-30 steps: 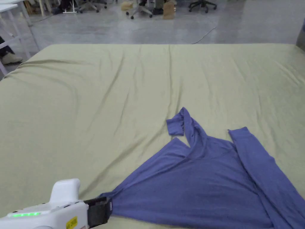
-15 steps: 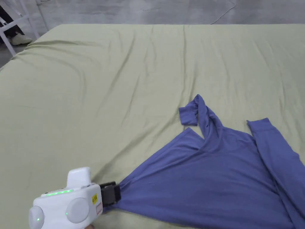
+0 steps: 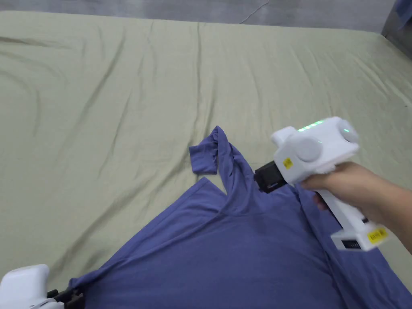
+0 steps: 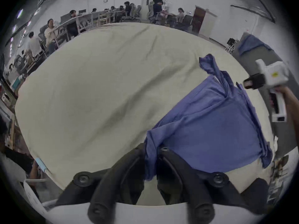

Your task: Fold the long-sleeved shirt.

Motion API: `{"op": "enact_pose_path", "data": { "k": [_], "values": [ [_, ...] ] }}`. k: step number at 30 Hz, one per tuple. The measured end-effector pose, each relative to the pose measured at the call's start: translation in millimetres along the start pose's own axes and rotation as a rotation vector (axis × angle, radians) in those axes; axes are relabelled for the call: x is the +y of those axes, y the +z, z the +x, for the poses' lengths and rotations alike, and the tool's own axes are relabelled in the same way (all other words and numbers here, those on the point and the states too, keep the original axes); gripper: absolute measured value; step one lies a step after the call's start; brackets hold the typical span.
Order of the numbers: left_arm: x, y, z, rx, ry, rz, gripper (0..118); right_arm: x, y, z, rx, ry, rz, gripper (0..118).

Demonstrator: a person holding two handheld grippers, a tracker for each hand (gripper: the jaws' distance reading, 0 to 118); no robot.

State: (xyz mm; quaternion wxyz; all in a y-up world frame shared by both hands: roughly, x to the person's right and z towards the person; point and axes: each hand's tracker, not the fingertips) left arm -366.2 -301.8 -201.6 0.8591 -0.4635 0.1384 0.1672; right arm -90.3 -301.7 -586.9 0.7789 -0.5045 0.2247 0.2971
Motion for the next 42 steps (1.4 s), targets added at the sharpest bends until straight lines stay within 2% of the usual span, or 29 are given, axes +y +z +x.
{"op": "enact_pose_path", "data": {
  "k": [1,3,4,5,6,7,8,10,11,13,15,19,20,26,28,31,34,39,42],
  "values": [
    [1,-1,-1,0.002,0.007,0.002,9,6,-15,-2,-0.034,0.035,-0.075,110],
    [2,-8,0,0.003,0.007,-0.001,9,14,-34,-11,-0.009,0.086,-0.142,87],
    [3,-10,0,0.005,0.007,-0.006,9,13,-40,-16,0.011,0.103,-0.159,79],
    [4,-12,0,0.004,0.008,-0.009,9,10,-43,-17,0.057,0.085,-0.159,74],
    [2,-16,0,0.002,0.009,-0.012,9,11,-41,-15,0.034,0.05,-0.162,66],
    [3,-17,0,0.0,0.011,-0.014,9,11,-36,-13,0.051,-0.004,-0.171,43],
    [4,-18,-1,-0.001,0.019,-0.017,9,9,-28,-11,0.085,-0.026,-0.156,0],
    [5,-14,-2,-0.009,0.044,-0.015,9,-2,-10,-4,0.098,-0.047,-0.088,0],
    [7,-10,-3,-0.022,0.059,-0.006,9,-10,5,-1,0.053,-0.074,-0.052,0],
    [11,1,-4,-0.042,0.084,0.023,9,-26,35,7,0.077,-0.122,0.044,0],
    [15,16,-1,-0.066,0.092,0.054,9,-51,75,16,0.127,-0.22,0.105,0],
    [30,52,9,-0.108,0.092,0.152,9,-109,175,20,0.027,-0.235,0.305,0],
    [34,64,12,-0.122,0.101,0.181,9,-127,203,20,0.027,-0.252,0.36,0],
    [46,137,40,-0.23,0.15,0.347,9,-229,339,13,-0.029,-0.468,0.671,0],
    [52,161,49,-0.252,0.163,0.388,9,-254,371,10,-0.054,-0.511,0.756,0],
    [69,203,66,-0.297,0.135,0.494,9,-267,409,17,-0.111,-0.483,0.81,0],
    [99,236,88,-0.317,0.068,0.601,9,-258,440,39,-0.125,-0.474,0.847,0],
    [178,264,117,-0.388,0.088,0.678,9,-212,491,77,-0.19,-0.476,0.945,0],
    [225,281,136,-0.376,0.062,0.736,9,-169,516,106,-0.2,-0.472,0.969,0]
  ]
}}
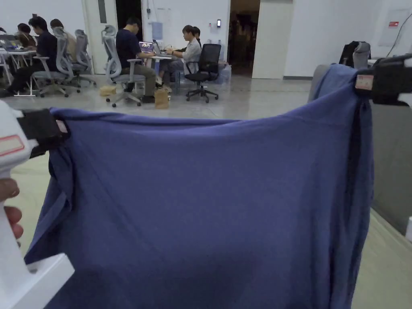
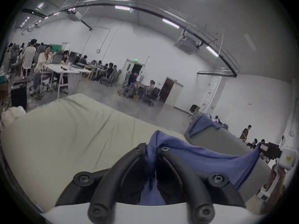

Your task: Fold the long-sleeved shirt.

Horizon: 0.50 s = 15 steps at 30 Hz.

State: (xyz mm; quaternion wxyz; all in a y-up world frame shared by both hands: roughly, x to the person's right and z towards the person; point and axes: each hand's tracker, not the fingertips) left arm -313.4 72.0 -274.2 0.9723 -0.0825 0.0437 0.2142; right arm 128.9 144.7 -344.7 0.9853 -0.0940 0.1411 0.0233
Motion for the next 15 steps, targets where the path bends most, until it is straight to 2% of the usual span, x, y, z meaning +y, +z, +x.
{"op": "enact_pose_path", "data": {
  "k": [2,7,9,11,12,15],
  "values": [
    [34,-21,12,0.011,-0.029,0.026,9,40,-27,-1,-0.003,0.014,0.018,0],
    [109,-78,26,0.014,-0.044,0.033,9,125,-98,3,-0.083,0.044,0.041,0],
    [136,-103,32,0.038,-0.054,0.037,9,155,-131,3,-0.096,0.038,0.05,0],
    [157,-124,49,0.139,-0.182,0.092,9,181,-161,3,-0.103,-0.002,0.038,0],
    [166,-136,56,0.143,-0.234,0.108,9,193,-173,1,-0.114,-0.028,0.049,0],
    [193,-163,68,0.144,-0.228,0.108,8,219,-205,-4,-0.176,-0.017,0.067,0]
  ]
}}
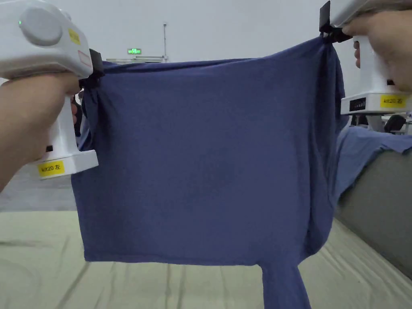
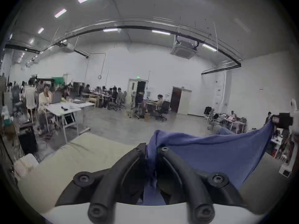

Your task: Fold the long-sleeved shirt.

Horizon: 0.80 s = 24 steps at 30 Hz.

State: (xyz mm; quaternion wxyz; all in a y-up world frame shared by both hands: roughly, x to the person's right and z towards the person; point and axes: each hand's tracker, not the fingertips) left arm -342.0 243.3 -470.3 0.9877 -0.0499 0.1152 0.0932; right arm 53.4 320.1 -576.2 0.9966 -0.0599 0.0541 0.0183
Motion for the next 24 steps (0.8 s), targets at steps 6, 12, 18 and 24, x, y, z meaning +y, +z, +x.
{"op": "enact_pose_path", "data": {
  "k": [6,12,18,24],
  "values": [
    [43,-57,9,0.049,-0.082,0.056,9,30,-48,-13,-0.043,-0.016,0.07,0],
    [42,-99,3,0.107,-0.151,0.07,9,3,-95,-26,-0.034,0.102,0.089,0],
    [-79,-171,-27,0.077,-0.148,-0.134,9,-111,-184,-29,0.024,0.15,-0.092,0],
    [-281,-228,-61,0.082,-0.208,-0.5,9,-324,-246,-42,0.09,0.142,-0.46,0]
  ]
}}
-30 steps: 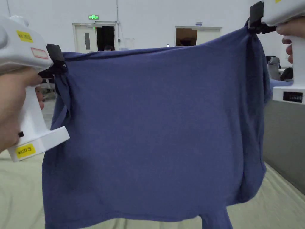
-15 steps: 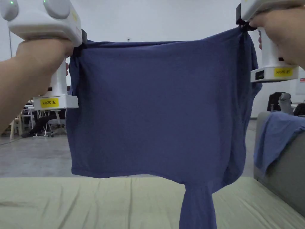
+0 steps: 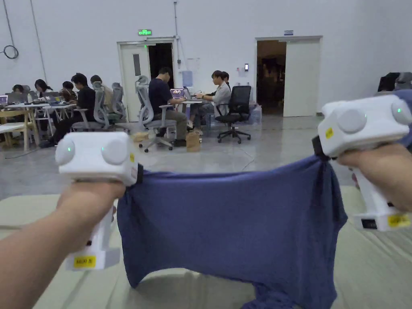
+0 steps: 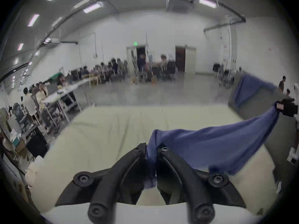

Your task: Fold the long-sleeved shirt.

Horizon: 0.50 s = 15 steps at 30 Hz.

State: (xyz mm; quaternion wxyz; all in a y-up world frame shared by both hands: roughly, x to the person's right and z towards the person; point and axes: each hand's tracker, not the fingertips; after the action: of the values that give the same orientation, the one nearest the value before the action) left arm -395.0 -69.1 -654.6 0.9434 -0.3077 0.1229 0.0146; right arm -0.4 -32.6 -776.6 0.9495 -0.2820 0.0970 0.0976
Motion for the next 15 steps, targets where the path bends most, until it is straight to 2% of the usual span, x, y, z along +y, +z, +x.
{"op": "enact_pose_path", "data": {
  "k": [4,5,7,9,12,14,15],
  "values": [
    [-99,-36,0,0.03,-0.036,-0.159,9,-99,-40,-15,0.089,-0.071,-0.164,0],
    [-120,-38,-6,0.05,-0.049,-0.201,9,-121,-41,-18,0.075,-0.067,-0.21,0],
    [-152,-30,-18,0.002,-0.035,-0.256,9,-154,-33,-18,0.102,-0.036,-0.252,0],
    [-176,-8,-30,-0.01,-0.027,-0.268,9,-183,-3,-17,0.117,-0.034,-0.263,0],
    [-211,35,-40,-0.038,-0.018,-0.29,9,-225,60,-9,0.245,-0.114,-0.275,0],
    [-235,73,-44,-0.05,-0.045,-0.292,8,-253,100,-4,0.293,-0.122,-0.312,0],
    [-247,91,-43,-0.054,-0.065,-0.301,9,-268,121,-3,0.287,-0.105,-0.316,0]
  ]
}}
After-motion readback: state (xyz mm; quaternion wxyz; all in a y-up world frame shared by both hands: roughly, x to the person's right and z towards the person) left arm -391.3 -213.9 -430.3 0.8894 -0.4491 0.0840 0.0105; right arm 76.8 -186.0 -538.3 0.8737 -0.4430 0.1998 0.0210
